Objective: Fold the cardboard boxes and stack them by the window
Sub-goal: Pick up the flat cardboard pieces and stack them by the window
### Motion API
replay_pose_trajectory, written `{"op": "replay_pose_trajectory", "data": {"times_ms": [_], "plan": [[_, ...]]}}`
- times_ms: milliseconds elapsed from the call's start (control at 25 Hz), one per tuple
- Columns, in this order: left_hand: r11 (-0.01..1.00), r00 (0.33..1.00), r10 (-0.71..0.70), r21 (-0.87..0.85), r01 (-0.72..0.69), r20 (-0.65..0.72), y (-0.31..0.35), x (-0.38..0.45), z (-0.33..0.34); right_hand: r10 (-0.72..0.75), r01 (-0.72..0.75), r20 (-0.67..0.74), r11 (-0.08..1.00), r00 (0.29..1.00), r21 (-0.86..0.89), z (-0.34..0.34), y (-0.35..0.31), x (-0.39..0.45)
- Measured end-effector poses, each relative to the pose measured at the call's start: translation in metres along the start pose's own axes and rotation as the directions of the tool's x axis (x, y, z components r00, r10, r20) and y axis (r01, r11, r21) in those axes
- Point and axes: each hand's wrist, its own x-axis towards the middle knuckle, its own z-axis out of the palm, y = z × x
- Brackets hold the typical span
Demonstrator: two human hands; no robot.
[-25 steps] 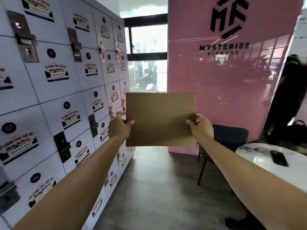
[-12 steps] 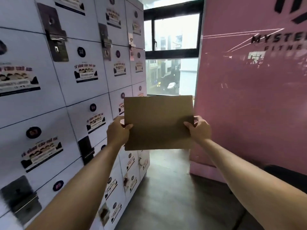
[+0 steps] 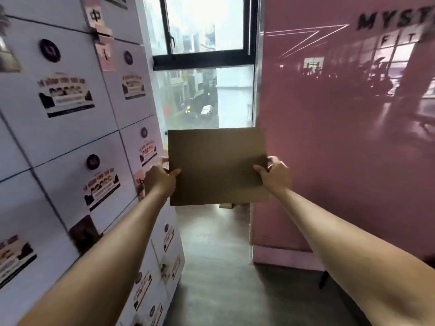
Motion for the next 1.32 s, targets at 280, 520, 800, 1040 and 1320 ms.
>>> {"op": "replay_pose_trajectory", "data": {"times_ms": [280,520,800,1040,1320], "plan": [[0.993,0.993,-0.12,-0.014,0.12,0.002,-0.026,0.186,0.115,-0.02,0.019,0.107,1.0,0.994,0.003,0.128,0.022,0.222],[0.98,0.979,-0.193,0.031,0.196,-0.068,-0.058,0.341,0.175,-0.036,0.047,0.213,0.998,0.976,-0.046,0.252,0.014,0.375],[0.99,0.996,-0.092,0.111,0.089,0.016,-0.081,0.545,0.279,0.041,-0.031,0.115,0.996,0.993,-0.088,0.345,0.024,0.536],[0.997,0.995,-0.06,0.059,0.055,0.079,-0.09,0.688,0.37,0.09,-0.083,0.05,0.988,0.995,-0.129,0.412,0.041,0.661],[0.987,0.988,-0.137,0.09,0.131,0.071,-0.13,0.841,0.448,0.022,-0.007,0.165,0.996,0.986,-0.093,0.536,0.056,0.828]]}}
